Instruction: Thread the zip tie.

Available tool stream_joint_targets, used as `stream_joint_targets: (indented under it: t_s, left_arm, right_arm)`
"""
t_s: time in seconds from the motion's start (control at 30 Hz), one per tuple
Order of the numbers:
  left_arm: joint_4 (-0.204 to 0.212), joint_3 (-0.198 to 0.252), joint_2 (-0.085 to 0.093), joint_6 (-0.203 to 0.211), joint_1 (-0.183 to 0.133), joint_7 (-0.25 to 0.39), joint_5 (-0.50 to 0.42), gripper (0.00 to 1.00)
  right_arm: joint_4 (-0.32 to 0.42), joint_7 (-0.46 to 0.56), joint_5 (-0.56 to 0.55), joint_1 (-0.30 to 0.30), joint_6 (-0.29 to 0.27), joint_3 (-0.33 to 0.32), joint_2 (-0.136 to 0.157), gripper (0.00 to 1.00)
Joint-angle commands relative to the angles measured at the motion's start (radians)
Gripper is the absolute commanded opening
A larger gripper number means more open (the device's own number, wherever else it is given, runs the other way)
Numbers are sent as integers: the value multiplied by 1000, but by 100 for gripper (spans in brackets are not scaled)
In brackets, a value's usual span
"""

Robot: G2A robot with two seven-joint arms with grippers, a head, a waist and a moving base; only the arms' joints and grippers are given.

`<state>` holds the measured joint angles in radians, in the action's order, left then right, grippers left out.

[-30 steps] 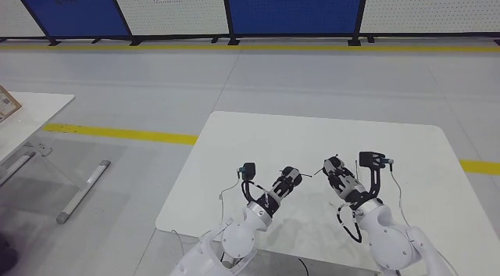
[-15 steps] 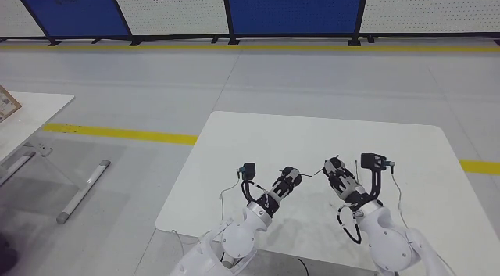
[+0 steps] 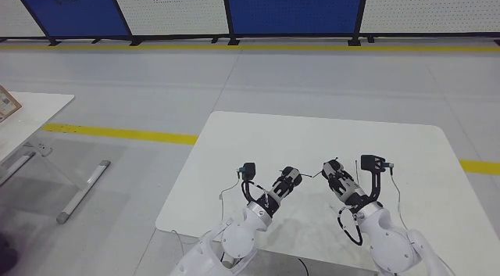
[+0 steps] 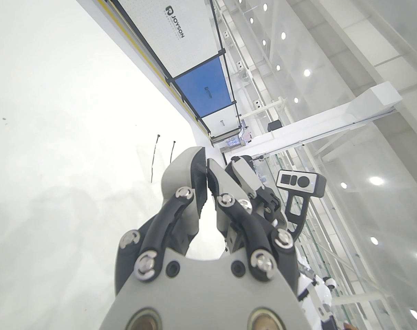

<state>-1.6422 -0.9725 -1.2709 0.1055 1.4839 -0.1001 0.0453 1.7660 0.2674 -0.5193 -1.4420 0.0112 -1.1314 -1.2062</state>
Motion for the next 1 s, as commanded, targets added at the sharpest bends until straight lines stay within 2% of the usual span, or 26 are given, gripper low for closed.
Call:
stream_joint_targets:
  t_s: [0.0,0.13,0.33,0.97]
  left_arm:
    - [0,0,0,0,0,0,0,0]
    - [0,0,0,0,0,0,0,0]
    - [0,0,0,0,0,0,0,0]
    - [0,0,0,0,0,0,0,0]
  right_arm:
    - [0,0,0,0,0,0,0,0]
    - [-2,-7,0,-2,0,0,0,0]
    - [-19,-72,-10,-10,-4,17,-8,0]
    - [-20,-72,-10,-11,-4,19,-9,0]
